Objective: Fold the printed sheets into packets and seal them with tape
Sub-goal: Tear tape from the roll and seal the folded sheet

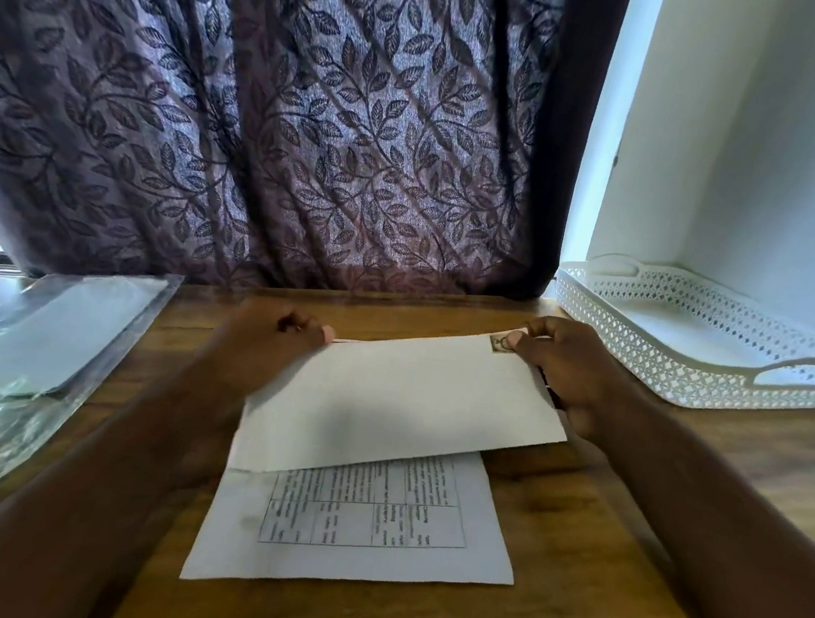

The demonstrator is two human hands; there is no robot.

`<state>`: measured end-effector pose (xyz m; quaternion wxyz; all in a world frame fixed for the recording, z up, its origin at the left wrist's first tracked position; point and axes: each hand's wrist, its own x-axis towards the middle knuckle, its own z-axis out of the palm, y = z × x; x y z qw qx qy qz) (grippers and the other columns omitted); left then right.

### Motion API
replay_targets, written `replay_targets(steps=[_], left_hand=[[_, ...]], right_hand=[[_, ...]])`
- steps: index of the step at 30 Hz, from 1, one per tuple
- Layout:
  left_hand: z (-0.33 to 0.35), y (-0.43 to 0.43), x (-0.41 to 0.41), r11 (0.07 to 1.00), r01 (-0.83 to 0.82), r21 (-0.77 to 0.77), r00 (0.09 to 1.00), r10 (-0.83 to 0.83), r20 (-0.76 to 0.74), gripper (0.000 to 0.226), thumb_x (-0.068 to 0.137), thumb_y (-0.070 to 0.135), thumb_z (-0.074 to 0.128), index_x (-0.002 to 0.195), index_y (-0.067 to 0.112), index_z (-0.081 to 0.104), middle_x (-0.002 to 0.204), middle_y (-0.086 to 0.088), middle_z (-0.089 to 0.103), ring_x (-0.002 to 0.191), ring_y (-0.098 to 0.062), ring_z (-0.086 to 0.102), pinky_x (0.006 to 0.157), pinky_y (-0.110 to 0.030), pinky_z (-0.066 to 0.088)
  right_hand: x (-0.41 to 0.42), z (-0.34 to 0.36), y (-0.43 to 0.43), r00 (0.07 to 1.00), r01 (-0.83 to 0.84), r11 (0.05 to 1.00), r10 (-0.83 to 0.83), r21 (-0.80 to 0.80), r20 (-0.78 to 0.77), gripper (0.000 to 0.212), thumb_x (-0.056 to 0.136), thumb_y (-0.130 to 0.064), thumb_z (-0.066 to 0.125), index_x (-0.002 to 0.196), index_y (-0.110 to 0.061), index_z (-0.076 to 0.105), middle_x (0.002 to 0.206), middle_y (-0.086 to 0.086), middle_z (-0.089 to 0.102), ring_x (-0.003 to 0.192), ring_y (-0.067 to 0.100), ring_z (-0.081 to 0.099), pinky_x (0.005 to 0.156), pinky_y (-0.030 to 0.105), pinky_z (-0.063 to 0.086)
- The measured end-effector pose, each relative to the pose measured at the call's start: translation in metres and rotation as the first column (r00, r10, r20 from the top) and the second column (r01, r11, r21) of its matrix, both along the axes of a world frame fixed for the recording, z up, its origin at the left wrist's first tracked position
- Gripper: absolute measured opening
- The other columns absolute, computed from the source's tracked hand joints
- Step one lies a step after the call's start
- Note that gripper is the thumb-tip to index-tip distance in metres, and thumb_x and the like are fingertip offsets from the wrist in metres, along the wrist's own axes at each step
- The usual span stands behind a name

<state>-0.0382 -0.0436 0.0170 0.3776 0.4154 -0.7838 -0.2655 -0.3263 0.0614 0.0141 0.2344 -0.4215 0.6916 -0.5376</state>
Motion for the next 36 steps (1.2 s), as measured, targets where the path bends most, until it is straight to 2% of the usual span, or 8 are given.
replay_targets(steps=[2,5,8,16,20,27,33,36], left_hand=[[0.003,0.002,0.006,0.982,0.035,0.186,0.989,-0.007,-0.148,0.023,0.091,0.011,0.069,0.085,-0.011,0.066,0.071,-0.015,0.061,0.052,-0.003,0.053,0.047,-0.011,0.04],[0.004,0.004,0.011,0.869,0.132,0.477,0.927,0.063,-0.371,0.013,0.096,0.017,0.063,0.091,0.006,0.068,0.082,-0.009,0.07,0.066,-0.015,0.066,0.057,-0.023,0.054],[0.003,0.002,0.011,0.776,0.176,0.606,0.877,0.156,-0.455,0.016,0.099,0.022,0.059,0.101,0.009,0.067,0.095,-0.011,0.074,0.086,-0.025,0.069,0.075,-0.039,0.057],[0.001,0.004,0.001,0.801,0.225,0.555,0.867,0.095,-0.489,0.024,0.098,0.03,0.059,0.108,0.01,0.071,0.104,-0.013,0.076,0.096,-0.03,0.072,0.091,-0.048,0.056],[-0.005,0.004,-0.007,0.816,0.245,0.524,0.837,0.094,-0.539,0.02,0.103,0.02,0.05,0.095,0.012,0.067,0.075,-0.001,0.077,0.061,-0.012,0.073,0.05,-0.025,0.057],[-0.007,0.004,-0.006,0.841,0.248,0.481,0.782,0.119,-0.611,0.02,0.104,0.018,0.049,0.09,0.012,0.062,0.062,0.004,0.073,0.05,-0.007,0.068,0.042,-0.021,0.052],[-0.012,0.003,-0.007,0.847,0.257,0.466,0.807,0.077,-0.585,0.018,0.104,0.018,0.049,0.107,0.008,0.064,0.088,-0.004,0.078,0.074,-0.014,0.075,0.058,-0.029,0.06],[-0.014,0.004,-0.009,0.809,0.282,0.516,0.825,0.07,-0.561,0.021,0.104,0.012,0.049,0.119,0.003,0.06,0.105,-0.015,0.075,0.083,-0.027,0.076,0.063,-0.032,0.062]], right_hand=[[-0.003,-0.001,0.0,0.997,0.049,0.998,-0.045,-0.048,0.069,0.017,0.097,-0.014,0.062,0.1,0.002,0.067,0.084,0.015,0.061,0.074,0.022,0.049,0.065,0.03,0.038],[-0.006,-0.002,-0.001,0.991,0.123,0.989,-0.118,-0.077,0.067,0.02,0.1,-0.007,0.054,0.085,-0.009,0.067,0.075,0.004,0.056,0.067,0.014,0.045,0.06,0.028,0.034],[-0.011,-0.003,-0.003,0.983,0.179,0.979,-0.175,-0.098,0.052,0.017,0.097,-0.013,0.057,0.085,-0.015,0.068,0.08,0.004,0.063,0.075,0.02,0.054,0.07,0.033,0.041],[-0.012,-0.004,-0.006,0.978,0.19,0.969,-0.173,-0.155,0.119,0.014,0.08,-0.029,0.062,0.073,-0.02,0.071,0.084,0.012,0.073,0.084,0.034,0.067,0.089,0.058,0.053],[-0.009,-0.001,-0.003,0.983,0.16,0.966,-0.135,-0.205,0.128,0.017,0.077,-0.032,0.059,0.077,-0.022,0.073,0.091,0.017,0.075,0.086,0.034,0.068,0.088,0.062,0.054],[-0.008,0.008,0.007,0.994,0.012,0.984,0.008,-0.177,0.114,0.013,0.097,-0.016,0.063,0.098,-0.006,0.072,0.094,0.017,0.076,0.081,0.029,0.072,0.076,0.047,0.059],[-0.012,0.009,0.01,0.984,0.119,0.968,-0.086,-0.22,0.156,0.01,0.094,-0.014,0.067,0.092,-0.005,0.071,0.091,0.019,0.076,0.077,0.03,0.071,0.076,0.058,0.058],[-0.017,0.009,0.01,0.973,0.156,0.956,-0.106,-0.249,0.203,0.01,0.095,-0.01,0.065,0.088,-0.008,0.071,0.088,0.017,0.075,0.075,0.029,0.07,0.075,0.054,0.059]])
